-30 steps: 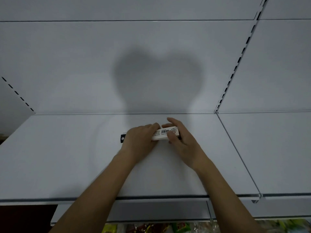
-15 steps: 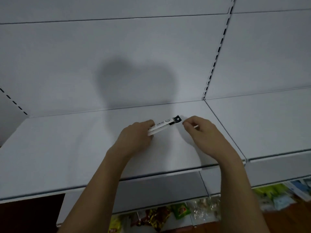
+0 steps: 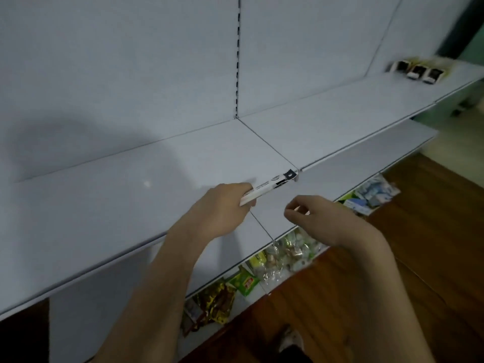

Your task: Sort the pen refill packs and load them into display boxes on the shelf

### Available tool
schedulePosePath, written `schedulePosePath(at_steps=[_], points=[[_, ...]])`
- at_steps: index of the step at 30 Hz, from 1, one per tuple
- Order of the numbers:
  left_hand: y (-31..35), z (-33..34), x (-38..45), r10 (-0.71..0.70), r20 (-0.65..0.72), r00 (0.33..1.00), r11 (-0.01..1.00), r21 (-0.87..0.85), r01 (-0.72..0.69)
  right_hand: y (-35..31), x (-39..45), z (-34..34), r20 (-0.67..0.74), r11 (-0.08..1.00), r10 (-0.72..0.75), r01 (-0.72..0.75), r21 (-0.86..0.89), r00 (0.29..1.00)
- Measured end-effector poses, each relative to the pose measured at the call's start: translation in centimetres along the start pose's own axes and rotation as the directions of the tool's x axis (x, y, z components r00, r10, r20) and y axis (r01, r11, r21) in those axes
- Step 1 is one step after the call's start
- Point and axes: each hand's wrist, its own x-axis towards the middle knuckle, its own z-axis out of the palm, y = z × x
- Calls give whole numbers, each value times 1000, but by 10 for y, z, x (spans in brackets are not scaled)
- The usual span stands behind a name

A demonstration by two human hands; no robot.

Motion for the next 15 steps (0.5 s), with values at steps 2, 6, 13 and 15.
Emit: schedulePosePath(at_steps=[2, 6, 13, 15], points=[[16, 12, 9, 36, 123, 992, 999, 31, -40, 18, -17, -6, -34, 999, 36, -35, 12, 999], [62, 48, 31, 54, 281, 958, 994, 78, -79, 77, -58, -26, -139, 989, 140, -131, 69, 980], [125, 157, 49, 41, 296, 954, 997, 47, -57, 198, -120, -59, -138, 948, 306, -288, 134, 942], [150, 183, 62, 37, 343, 939, 996, 69, -65, 232, -138, -70, -166, 938, 331, -305, 166, 929]])
